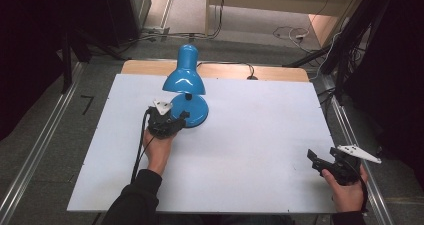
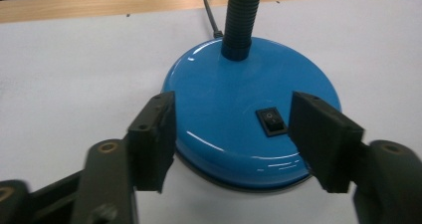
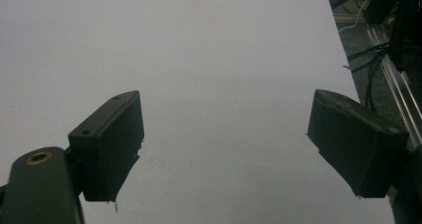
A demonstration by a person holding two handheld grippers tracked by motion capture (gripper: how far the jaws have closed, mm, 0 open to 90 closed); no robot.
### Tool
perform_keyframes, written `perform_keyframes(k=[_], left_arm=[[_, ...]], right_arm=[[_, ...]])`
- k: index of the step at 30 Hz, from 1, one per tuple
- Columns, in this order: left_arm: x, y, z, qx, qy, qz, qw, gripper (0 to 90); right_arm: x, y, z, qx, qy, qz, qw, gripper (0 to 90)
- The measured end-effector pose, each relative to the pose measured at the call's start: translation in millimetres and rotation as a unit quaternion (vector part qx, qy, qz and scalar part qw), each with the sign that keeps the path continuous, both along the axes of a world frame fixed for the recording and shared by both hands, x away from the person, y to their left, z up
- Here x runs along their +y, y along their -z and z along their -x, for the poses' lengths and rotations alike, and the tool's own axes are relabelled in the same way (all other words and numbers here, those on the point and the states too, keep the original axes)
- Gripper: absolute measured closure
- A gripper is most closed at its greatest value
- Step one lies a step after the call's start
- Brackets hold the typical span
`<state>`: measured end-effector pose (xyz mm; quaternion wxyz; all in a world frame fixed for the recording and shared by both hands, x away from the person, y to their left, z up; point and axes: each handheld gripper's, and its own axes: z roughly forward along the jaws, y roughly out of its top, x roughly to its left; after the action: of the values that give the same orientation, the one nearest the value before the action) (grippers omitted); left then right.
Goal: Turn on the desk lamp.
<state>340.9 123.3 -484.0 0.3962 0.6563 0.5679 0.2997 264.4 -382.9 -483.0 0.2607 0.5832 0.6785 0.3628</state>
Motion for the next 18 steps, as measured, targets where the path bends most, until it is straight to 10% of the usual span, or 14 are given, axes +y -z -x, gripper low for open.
perform_keyframes(k=[8, 18], left_arm=[[-1.6, 4.1, -11.3, 0.018, 0.058, 0.062, 0.9962, 71.6], [-10.6, 9.6, -18.0, 0.018, 0.06, 0.049, 0.9968, 90.0]], right_arm=[[-0.6, 0.1, -0.3, 0.001, -0.001, -0.002, 1.0, 13.3], [-1.6, 0.4, -0.7, 0.002, -0.002, -0.005, 1.0, 13.3]])
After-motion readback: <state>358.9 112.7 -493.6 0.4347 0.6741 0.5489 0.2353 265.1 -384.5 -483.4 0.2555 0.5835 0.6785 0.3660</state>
